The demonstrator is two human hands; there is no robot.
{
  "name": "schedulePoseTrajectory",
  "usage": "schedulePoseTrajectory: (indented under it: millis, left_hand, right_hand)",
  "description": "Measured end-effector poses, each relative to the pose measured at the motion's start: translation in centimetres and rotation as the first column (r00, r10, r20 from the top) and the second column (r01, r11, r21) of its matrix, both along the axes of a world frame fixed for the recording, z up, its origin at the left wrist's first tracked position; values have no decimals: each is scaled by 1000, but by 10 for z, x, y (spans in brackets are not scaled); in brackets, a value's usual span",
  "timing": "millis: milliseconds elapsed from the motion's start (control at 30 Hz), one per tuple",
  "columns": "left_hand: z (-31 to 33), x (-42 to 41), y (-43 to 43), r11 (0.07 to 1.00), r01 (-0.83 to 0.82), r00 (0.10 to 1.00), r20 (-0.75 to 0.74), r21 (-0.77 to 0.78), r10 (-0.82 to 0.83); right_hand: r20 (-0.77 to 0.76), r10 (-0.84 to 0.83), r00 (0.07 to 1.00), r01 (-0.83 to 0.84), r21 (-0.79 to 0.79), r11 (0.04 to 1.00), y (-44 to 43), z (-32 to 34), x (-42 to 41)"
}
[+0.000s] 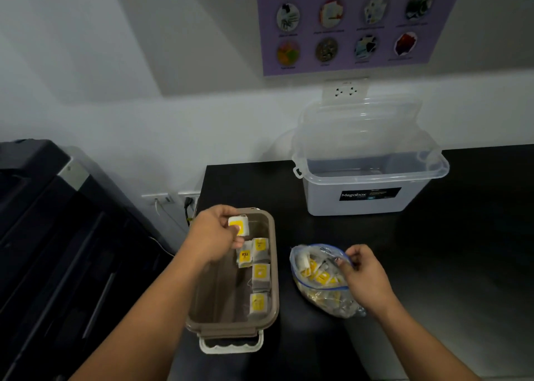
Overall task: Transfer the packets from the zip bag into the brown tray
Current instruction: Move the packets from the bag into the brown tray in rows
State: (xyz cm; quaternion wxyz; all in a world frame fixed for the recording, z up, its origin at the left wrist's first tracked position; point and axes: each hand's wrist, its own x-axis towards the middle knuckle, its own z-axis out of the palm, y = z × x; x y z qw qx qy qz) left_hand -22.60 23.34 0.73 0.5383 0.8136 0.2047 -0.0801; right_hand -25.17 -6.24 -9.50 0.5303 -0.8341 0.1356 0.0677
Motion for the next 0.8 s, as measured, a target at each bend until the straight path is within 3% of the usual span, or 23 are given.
schedulePoseTrajectory:
  millis: [100,233,333,400,533,800]
  left_hand:
    - [-23,1,1,996,-50,992,-123,-80,40]
    - [-40,3,-8,997,-70,982,-180,-31,63]
    - [-47,8,-8,983,39,983,-185,178,-5]
    - [-48,12,-7,918,184,968,-226,350,-108]
    - [-54,20,-6,828,303,942,-280,472,-185]
    - [-78,28,-12,933,-37,982,-161,359,101]
  right_hand:
    - [-9,-21,1000,21,9,1000,3,-2,-3]
    - [-21,-31,999,32,23,999,8,-4,-5]
    - [-28,-43,999,44,33,998,11,-5,-5]
    - [-34,-53,998,54,36,998,13,-6,-5]
    - [-50,-63,997,66,48,997,13,-9,-7]
    - [-74,-80,994,84,58,995,10,-11,-8]
